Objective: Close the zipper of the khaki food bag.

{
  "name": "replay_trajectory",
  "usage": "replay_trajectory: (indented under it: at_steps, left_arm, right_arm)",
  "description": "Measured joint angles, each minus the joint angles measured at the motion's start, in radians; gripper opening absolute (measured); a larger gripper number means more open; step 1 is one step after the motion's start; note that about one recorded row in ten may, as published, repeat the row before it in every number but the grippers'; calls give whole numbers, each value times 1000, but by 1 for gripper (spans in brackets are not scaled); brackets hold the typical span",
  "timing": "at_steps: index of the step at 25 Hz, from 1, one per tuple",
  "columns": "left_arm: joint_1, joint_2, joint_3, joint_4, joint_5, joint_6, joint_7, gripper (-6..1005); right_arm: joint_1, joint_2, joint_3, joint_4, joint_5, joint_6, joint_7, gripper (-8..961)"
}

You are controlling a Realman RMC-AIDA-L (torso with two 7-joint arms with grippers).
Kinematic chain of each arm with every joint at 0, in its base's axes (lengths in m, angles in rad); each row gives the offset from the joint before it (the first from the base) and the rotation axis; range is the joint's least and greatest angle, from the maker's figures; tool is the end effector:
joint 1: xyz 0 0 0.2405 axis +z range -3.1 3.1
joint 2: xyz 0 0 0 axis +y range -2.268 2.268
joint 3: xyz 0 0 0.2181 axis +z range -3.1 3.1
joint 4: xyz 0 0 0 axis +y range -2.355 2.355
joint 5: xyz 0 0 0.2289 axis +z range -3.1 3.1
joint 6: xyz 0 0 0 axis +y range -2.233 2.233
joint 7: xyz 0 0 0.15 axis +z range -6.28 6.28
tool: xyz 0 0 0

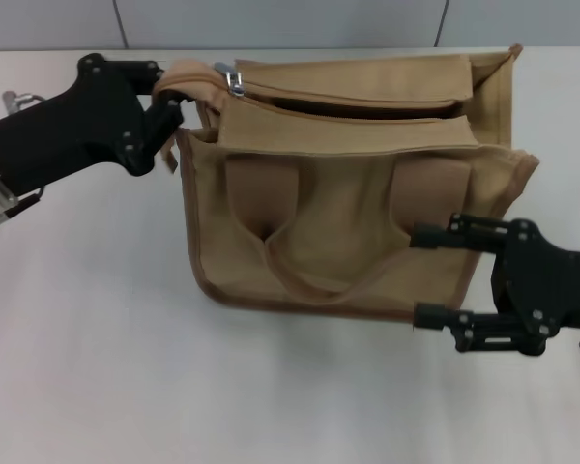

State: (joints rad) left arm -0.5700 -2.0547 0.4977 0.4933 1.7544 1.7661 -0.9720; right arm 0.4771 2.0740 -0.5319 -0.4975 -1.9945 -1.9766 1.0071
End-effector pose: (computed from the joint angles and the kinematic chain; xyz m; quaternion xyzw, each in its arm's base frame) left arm -0.2136 0.3282 0.0453 -0.8827 -0.0416 -0.4196 0.2076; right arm 0.2341 0.2607 0.0181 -0.9148 0.0734 0.3941 0.0484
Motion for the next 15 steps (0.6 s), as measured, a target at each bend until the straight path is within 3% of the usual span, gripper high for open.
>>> replay_trajectory:
  at_steps: [9,15]
  left_arm:
    - [-38,-15,10,-12,-1,-12,4,0]
    - [-36,-16,10,-15,-24,-7,2,1]
  right_arm:
    - [5,0,0,3,145,-62,35,780]
    - [50,-4,-1,0,211,-50,199,780]
